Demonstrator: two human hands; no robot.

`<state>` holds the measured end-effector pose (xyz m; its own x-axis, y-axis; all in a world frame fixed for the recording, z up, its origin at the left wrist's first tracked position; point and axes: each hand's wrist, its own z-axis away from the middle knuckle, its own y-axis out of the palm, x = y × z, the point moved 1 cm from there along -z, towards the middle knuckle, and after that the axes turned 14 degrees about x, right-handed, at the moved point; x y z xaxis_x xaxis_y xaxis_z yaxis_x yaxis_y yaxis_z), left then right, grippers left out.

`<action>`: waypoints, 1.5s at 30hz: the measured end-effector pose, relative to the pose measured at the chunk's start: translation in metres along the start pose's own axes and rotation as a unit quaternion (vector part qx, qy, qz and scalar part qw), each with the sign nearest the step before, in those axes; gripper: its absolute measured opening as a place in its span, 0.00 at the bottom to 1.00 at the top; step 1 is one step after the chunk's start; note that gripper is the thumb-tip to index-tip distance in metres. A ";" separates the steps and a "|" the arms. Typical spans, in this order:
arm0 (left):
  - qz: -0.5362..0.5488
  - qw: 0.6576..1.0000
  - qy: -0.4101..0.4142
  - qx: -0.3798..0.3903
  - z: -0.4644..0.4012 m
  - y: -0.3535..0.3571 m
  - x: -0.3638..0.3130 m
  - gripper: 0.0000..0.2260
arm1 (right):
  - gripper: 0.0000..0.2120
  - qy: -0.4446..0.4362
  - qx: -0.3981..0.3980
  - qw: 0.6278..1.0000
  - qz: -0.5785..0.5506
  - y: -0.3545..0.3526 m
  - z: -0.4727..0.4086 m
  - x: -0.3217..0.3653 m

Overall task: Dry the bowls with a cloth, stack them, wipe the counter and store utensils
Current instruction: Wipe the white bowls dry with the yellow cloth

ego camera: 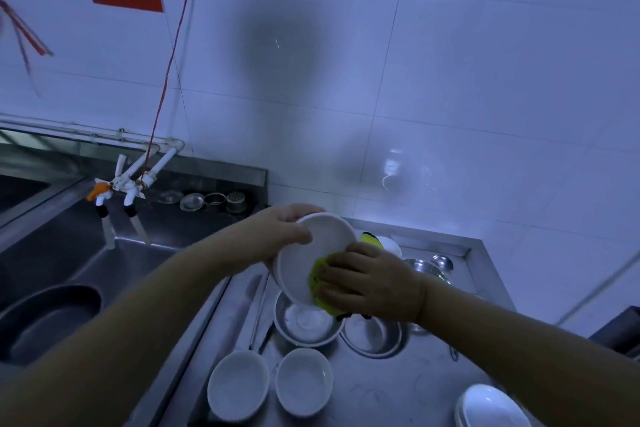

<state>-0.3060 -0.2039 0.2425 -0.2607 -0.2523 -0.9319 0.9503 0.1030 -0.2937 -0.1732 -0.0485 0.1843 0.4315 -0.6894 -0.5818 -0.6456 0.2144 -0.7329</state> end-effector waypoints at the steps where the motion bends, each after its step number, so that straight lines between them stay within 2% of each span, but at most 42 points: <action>1: 0.018 0.999 0.010 -0.030 -0.002 0.001 0.001 0.20 | 0.06 0.025 -0.005 1.000 -0.002 -0.002 -0.003 0.001; 3: 0.067 0.986 0.060 -0.141 -0.007 0.012 0.010 0.20 | 0.02 0.102 -0.016 0.995 0.010 -0.005 -0.009 0.007; 5: 0.140 0.954 0.120 -0.237 -0.011 0.032 0.021 0.14 | 0.05 0.192 -0.029 0.981 0.018 -0.008 -0.018 0.017; 7: 0.197 0.926 0.154 -0.282 -0.015 0.051 0.029 0.12 | 0.07 0.253 -0.044 0.967 0.004 -0.007 -0.025 0.028; 10: 0.165 0.920 0.168 -0.312 -0.017 0.057 0.030 0.13 | 0.08 0.278 -0.048 0.959 -0.016 -0.004 -0.027 0.042; 12: 0.125 0.929 0.183 -0.297 -0.018 0.052 0.027 0.14 | 0.08 0.255 -0.053 0.965 -0.025 -0.005 -0.019 0.040; 14: 0.058 0.945 0.189 -0.260 -0.018 0.046 0.020 0.11 | 0.07 0.193 -0.046 0.980 -0.027 -0.010 -0.007 0.030; 15: 0.020 0.958 0.177 -0.224 -0.017 0.042 0.017 0.09 | 0.06 0.150 -0.029 0.988 -0.026 -0.013 0.001 0.023; 17: -0.053 0.985 0.121 -0.108 -0.017 0.031 0.008 0.14 | 0.03 0.054 0.007 0.998 -0.021 -0.017 0.014 0.011; 19: -0.065 0.996 0.063 -0.009 -0.018 0.022 0.002 0.15 | 0.02 0.012 0.033 0.999 -0.019 -0.019 0.021 0.003; 20: -0.048 0.997 0.057 -0.010 -0.018 0.020 0.001 0.15 | 0.03 0.023 0.037 0.999 -0.011 -0.019 0.023 0.002; 22: 0.021 0.992 0.083 -0.095 -0.021 0.027 0.002 0.12 | 0.03 0.099 0.024 0.995 0.012 -0.018 0.021 0.002; 25: 0.120 0.956 0.167 -0.209 -0.032 0.059 0.015 0.14 | 0.05 0.244 -0.028 0.969 0.025 -0.013 0.011 0.015; 28: 0.138 0.930 0.227 -0.253 -0.034 0.074 0.018 0.14 | 0.07 0.293 -0.045 0.955 0.005 -0.005 0.005 0.033; 30: 0.108 0.935 0.240 -0.237 -0.033 0.071 0.016 0.12 | 0.07 0.274 -0.043 0.961 -0.002 -0.006 0.012 0.035; 32: 0.063 0.950 0.230 -0.200 -0.031 0.064 0.011 0.14 | 0.06 0.219 -0.033 0.975 -0.001 -0.015 0.022 0.028; 34: 0.021 0.974 0.187 -0.126 -0.031 0.056 0.003 0.17 | 0.05 0.132 -0.007 0.991 0.001 -0.025 0.032 0.018; 36: -0.030 0.992 0.121 -0.014 -0.032 0.045 -0.006 0.18 | 0.03 0.049 0.025 0.998 0.001 -0.032 0.040 0.009; 37: -0.038 0.994 0.098 0.027 -0.031 0.042 -0.010 0.18 | 0.03 0.035 0.035 0.999 0.003 -0.034 0.042 0.007; 38: -0.031 0.995 0.090 0.034 -0.032 0.041 -0.011 0.18 | 0.04 0.043 0.039 0.998 0.008 -0.035 0.043 0.006; 39: -0.008 0.996 0.092 0.010 -0.032 0.043 -0.010 0.19 | 0.05 0.073 0.036 0.997 0.014 -0.035 0.043 0.007; 41: 0.058 0.987 0.122 -0.092 -0.037 0.057 -0.001 0.16 | 0.06 0.164 0.015 0.986 0.028 -0.033 0.041 0.011; 43: 0.090 0.964 0.163 -0.191 -0.042 0.078 0.009 0.14 | 0.05 0.240 -0.011 0.970 0.033 -0.028 0.037 0.019; 45: 0.118 0.941 0.201 -0.244 -0.043 0.091 0.015 0.11 | 0.06 0.279 -0.012 0.960 0.019 -0.021 0.033 0.031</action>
<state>-0.2305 -0.1564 0.1926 -0.1889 0.2080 -0.9597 0.8240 0.5652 -0.0397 -0.1255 -0.0510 0.1700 0.0078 -0.9462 -0.3235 -0.6712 0.2348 -0.7031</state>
